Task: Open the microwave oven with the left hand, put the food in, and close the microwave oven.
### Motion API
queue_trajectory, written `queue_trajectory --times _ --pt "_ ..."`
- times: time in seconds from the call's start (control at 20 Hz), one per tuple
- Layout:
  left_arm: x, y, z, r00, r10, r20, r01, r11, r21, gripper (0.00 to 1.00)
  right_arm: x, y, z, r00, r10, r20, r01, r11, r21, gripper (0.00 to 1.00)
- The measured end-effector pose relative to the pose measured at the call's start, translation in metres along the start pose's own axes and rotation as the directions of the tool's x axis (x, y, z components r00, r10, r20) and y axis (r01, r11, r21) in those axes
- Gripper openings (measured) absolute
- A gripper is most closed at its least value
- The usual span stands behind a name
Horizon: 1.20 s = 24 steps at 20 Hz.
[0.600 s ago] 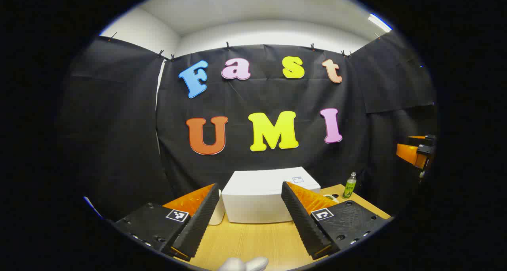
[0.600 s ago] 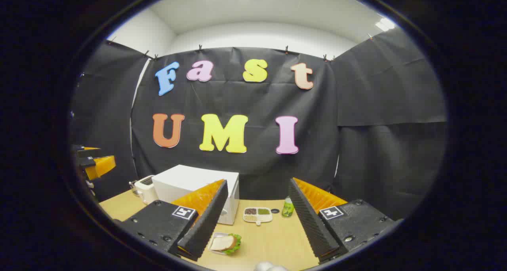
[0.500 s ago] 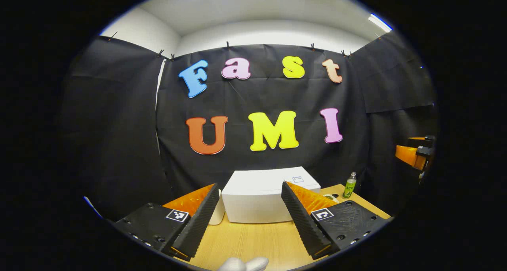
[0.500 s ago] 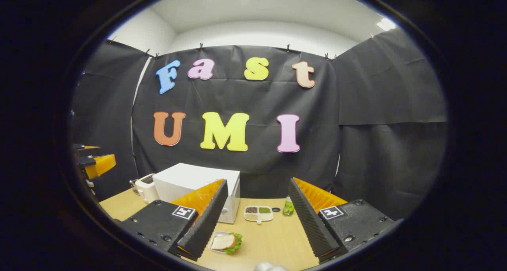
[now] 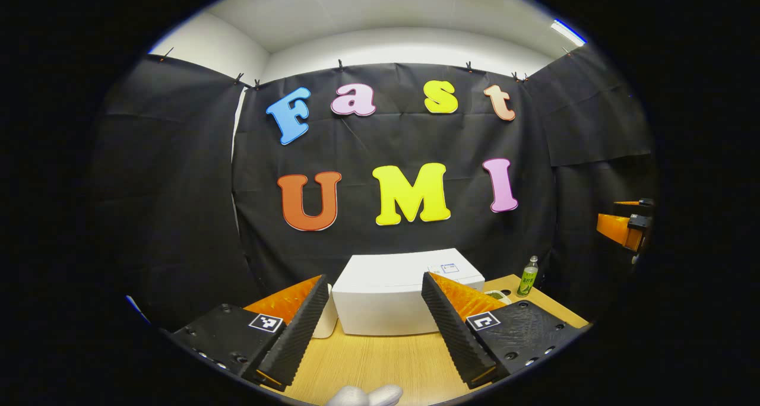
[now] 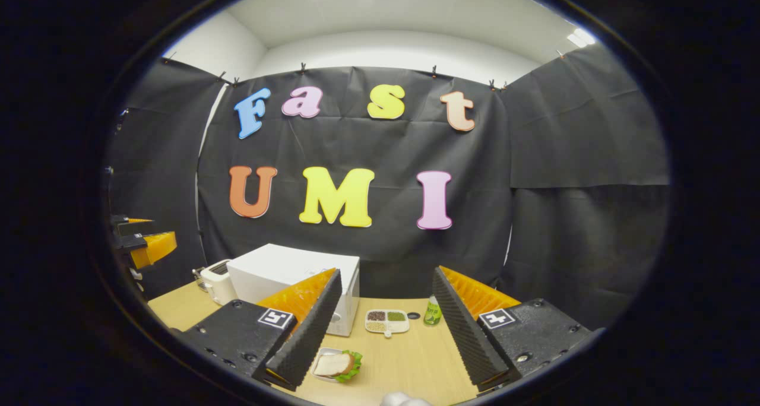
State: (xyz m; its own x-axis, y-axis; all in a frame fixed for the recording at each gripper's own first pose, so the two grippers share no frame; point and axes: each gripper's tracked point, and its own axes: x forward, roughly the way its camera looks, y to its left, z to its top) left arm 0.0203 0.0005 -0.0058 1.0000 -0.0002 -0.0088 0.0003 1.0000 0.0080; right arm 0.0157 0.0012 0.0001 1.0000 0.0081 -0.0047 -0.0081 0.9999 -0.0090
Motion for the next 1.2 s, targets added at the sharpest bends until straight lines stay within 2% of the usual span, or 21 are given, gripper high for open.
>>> queue_trajectory --times 0.25,0.45,0.5,0.55,0.85,1.05,1.2 --pt "0.014 -0.011 -0.013 1.000 -0.006 -0.001 0.006 1.000 0.016 0.96 0.006 -0.005 0.001 1.000 0.002 0.002 -0.002 1.000 0.008 0.92" --pt "0.040 -0.037 -0.038 0.999 -0.033 -0.001 0.033 0.999 0.020 0.96 0.011 -0.019 0.005 1.000 -0.012 0.006 0.012 1.000 0.010 0.92" --pt "0.048 -0.045 -0.047 0.999 -0.045 -0.002 0.045 0.999 0.016 0.96 0.012 -0.024 0.007 1.000 -0.017 0.003 0.016 1.000 0.009 0.92" --pt "0.056 -0.055 -0.059 0.998 -0.054 -0.013 0.054 0.998 0.009 0.96 0.012 -0.028 0.009 1.000 -0.018 0.003 0.018 1.000 0.011 0.98" --pt "0.113 -0.120 -0.134 0.989 -0.135 -0.053 0.133 0.990 -0.041 0.96 0.020 -0.056 0.009 0.998 -0.054 -0.027 0.054 0.998 -0.013 0.99" --pt "0.161 -0.154 -0.189 0.983 -0.139 -0.119 0.135 0.990 -0.043 0.97 0.023 -0.069 0.001 0.995 -0.076 -0.061 0.073 0.996 -0.049 0.99" --pt "0.191 -0.169 -0.212 0.982 -0.132 -0.136 0.131 0.991 -0.016 0.97 0.027 -0.073 -0.008 0.991 -0.084 -0.103 0.080 0.996 -0.041 0.99"
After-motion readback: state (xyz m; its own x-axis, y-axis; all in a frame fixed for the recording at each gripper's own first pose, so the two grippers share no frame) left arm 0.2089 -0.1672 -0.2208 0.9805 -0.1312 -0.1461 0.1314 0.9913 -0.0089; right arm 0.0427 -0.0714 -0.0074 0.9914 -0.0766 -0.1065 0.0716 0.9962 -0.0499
